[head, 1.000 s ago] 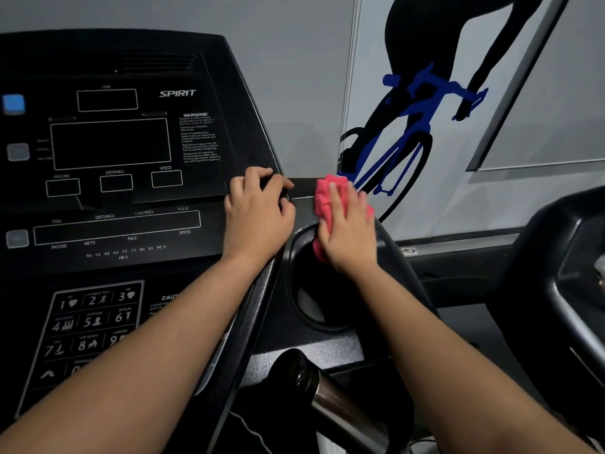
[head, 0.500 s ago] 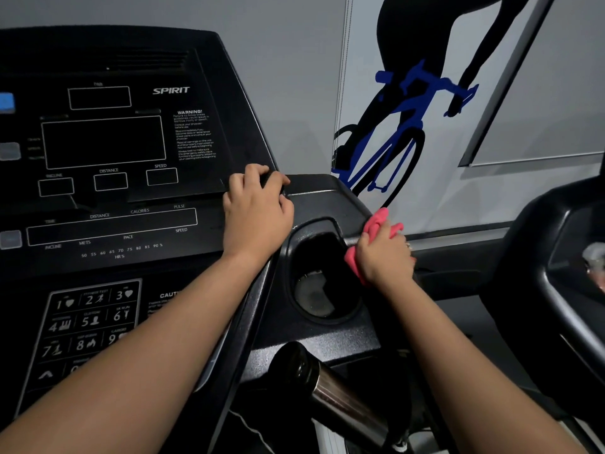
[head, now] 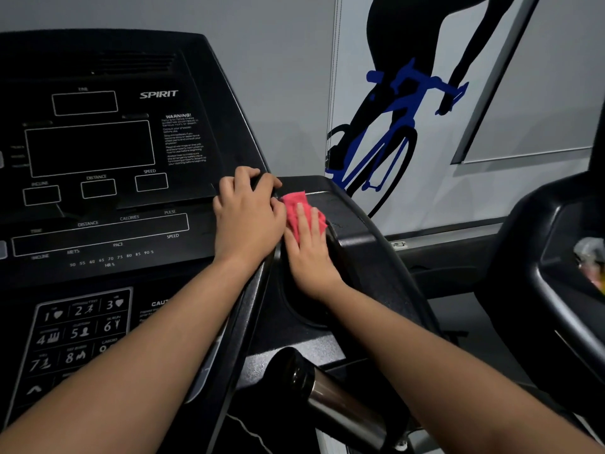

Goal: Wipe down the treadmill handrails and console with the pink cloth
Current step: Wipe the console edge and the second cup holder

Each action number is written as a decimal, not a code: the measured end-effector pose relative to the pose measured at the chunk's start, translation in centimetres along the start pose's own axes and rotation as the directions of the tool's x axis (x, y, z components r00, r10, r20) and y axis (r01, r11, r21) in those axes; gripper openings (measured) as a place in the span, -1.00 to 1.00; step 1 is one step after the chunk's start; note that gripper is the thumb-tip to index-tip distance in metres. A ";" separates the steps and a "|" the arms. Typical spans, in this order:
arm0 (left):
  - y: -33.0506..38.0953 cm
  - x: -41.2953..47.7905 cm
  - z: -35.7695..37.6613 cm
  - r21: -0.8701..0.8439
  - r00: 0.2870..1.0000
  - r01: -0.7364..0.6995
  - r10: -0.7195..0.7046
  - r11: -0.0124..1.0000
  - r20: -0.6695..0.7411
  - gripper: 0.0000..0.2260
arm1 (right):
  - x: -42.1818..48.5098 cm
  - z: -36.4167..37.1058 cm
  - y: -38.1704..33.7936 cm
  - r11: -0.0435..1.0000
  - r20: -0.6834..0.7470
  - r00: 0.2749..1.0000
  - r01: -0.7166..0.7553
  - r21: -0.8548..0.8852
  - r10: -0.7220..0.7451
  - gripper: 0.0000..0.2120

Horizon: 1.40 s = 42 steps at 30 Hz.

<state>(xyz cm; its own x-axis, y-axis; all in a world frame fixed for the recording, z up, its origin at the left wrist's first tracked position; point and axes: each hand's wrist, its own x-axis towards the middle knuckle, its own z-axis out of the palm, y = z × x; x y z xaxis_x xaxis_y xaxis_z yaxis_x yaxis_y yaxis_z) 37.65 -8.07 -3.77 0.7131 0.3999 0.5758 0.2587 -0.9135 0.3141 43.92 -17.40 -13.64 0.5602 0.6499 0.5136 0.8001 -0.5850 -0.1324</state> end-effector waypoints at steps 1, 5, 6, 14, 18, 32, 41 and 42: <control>0.0 0.0 -0.1 -0.003 1.000 0.000 0.000 1.000 0.002 -0.76 | -0.4 -0.1 0.2 0.999 0.012 0.999 0.042 -0.024 -0.042 -0.51; 0.0 0.0 -0.1 -0.008 1.000 -0.003 0.003 1.000 0.008 -0.77 | -2.0 -0.5 1.5 0.951 0.107 0.960 0.274 -0.145 -0.260 -0.53; 0.0 0.0 -0.1 -0.010 1.000 -0.001 0.001 1.000 0.008 -0.77 | -2.3 -0.8 2.0 0.941 0.148 0.949 0.299 -0.160 -0.277 -0.53; 0.1 -0.2 -0.3 -0.061 0.999 0.018 -0.015 0.998 0.035 -0.76 | 0.0 -4.6 2.3 0.941 0.340 0.895 -0.202 -0.270 0.290 -0.45; -0.1 -0.2 -0.5 -0.074 0.999 0.023 -0.020 0.997 0.046 -0.75 | 1.8 -6.4 2.6 0.785 0.406 0.672 -0.516 -0.341 0.619 -0.33; 0.0 0.0 -0.2 -0.060 1.000 0.020 -0.019 0.998 0.016 -0.77 | 3.9 -15.7 3.4 0.805 0.670 0.670 -0.565 0.181 0.320 -0.82; 0.0 0.0 -0.1 -0.057 1.000 0.021 -0.021 0.998 0.002 -0.77 | 5.3 -4.8 2.4 0.931 0.042 0.944 -0.330 0.154 0.328 -0.50; -0.1 0.0 -0.1 -0.057 1.000 0.018 -0.018 0.998 0.001 -0.77 | 5.1 -4.0 2.6 0.944 0.023 0.949 -0.316 0.098 0.315 -0.49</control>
<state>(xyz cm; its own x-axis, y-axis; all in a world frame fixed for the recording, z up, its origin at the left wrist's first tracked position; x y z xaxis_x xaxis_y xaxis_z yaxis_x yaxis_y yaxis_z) 37.56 -8.00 -3.67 0.7091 0.4164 0.5691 0.2338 -0.9002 0.3673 48.04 -17.54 -7.99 0.7885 0.4435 0.4261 0.5992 -0.7100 -0.3698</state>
